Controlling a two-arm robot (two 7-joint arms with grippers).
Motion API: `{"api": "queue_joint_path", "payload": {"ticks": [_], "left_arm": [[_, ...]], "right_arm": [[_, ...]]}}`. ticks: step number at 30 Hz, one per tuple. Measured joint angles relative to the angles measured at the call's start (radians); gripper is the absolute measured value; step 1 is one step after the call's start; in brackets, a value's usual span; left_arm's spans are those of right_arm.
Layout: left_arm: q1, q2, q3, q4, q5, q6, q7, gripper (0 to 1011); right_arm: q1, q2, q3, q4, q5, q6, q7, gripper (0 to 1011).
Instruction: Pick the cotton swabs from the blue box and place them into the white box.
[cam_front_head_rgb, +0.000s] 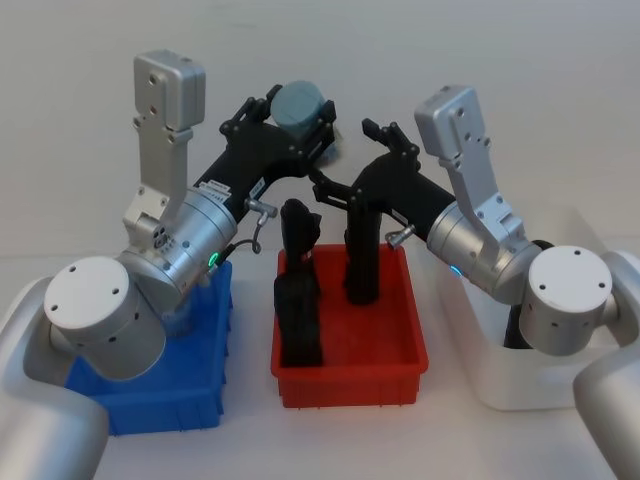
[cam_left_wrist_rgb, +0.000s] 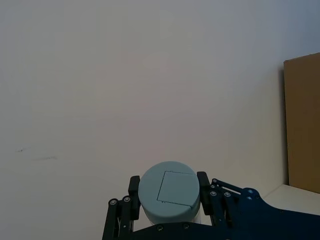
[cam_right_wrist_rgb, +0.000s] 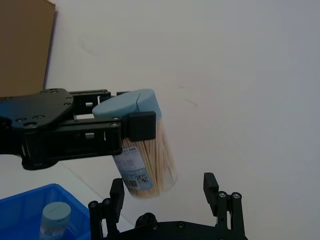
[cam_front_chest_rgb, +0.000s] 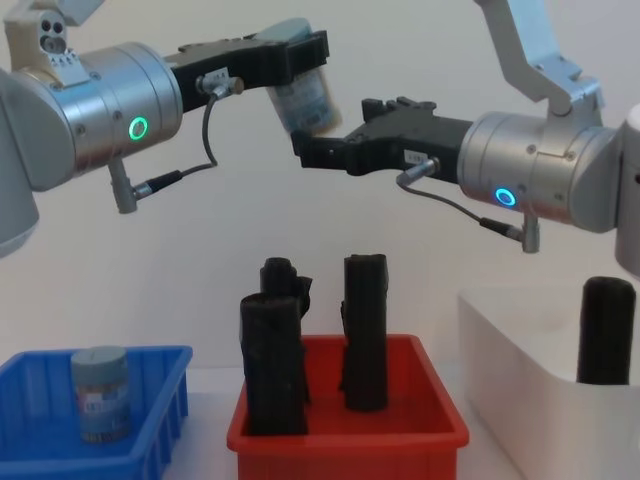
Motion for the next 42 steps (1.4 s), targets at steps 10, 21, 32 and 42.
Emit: {"api": "queue_joint_path", "payload": {"ticks": [10,21,32,42], "left_arm": [[-0.005,-0.003,0.004,0.009,0.0,0.009,-0.022,689],[-0.01,-0.007,0.009,0.014,0.004,0.014,-0.034,689],[-0.011,-0.008,0.013,0.015,0.009,0.017,-0.035,689],[-0.011,-0.008,0.014,0.013,0.012,0.02,-0.028,689]], "right_arm": [[0.009,0.003,-0.004,-0.009,-0.027,0.007,0.026,1002],[0.034,0.005,-0.008,0.006,-0.098,-0.004,0.055,1002],[0.057,0.002,-0.018,0.03,-0.166,-0.035,0.06,1002],[0.066,0.0,-0.023,0.04,-0.195,-0.049,0.058,846]]}}
